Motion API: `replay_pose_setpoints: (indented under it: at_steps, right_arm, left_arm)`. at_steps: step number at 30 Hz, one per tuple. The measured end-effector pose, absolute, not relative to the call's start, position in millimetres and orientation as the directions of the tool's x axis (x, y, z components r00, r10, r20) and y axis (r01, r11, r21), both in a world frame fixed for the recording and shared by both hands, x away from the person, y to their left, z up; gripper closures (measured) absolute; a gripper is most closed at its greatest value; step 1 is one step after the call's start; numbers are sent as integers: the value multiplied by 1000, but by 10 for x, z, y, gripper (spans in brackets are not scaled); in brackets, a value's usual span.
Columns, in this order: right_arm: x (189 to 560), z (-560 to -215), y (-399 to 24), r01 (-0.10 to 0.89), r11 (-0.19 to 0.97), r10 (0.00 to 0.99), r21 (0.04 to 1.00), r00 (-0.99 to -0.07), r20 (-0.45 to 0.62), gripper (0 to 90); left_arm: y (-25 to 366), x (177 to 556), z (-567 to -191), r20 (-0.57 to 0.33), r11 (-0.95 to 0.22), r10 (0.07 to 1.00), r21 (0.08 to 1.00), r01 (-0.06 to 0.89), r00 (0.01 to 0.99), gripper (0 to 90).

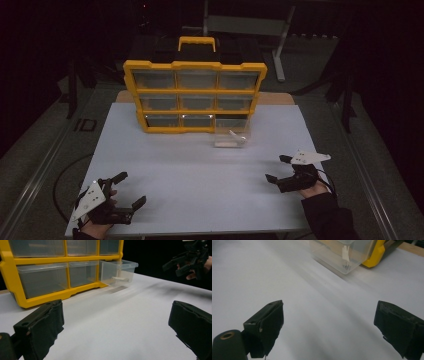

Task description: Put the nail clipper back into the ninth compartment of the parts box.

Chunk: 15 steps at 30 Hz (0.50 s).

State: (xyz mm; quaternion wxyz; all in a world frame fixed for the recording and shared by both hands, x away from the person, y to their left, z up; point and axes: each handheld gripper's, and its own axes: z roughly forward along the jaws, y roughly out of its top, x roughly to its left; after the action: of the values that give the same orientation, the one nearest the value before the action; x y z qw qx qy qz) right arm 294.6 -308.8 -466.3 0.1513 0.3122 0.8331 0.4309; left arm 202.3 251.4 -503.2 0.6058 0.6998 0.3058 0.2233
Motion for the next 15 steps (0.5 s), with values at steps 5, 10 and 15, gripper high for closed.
replay_pose_setpoints:
  at_steps: [5, 10, 15]
  right_arm:
    - [2831, -4723, -3131, 402, 392, 674, 828, -738, 39, 93]
    - [2728, -4782, -3131, 396, 388, 682, 832, -731, 29, 93]
    - [2631, -4815, -3155, 390, 364, 697, 846, -716, 30, 93]
  left_arm:
    - [2516, 2025, -5033, -57, -81, 699, 984, 158, 713, 7]
    - [2514, 2025, -5033, -56, -82, 698, 984, 158, 714, 7]
    - [2516, 2023, -5033, -59, -80, 698, 984, 159, 714, 7]
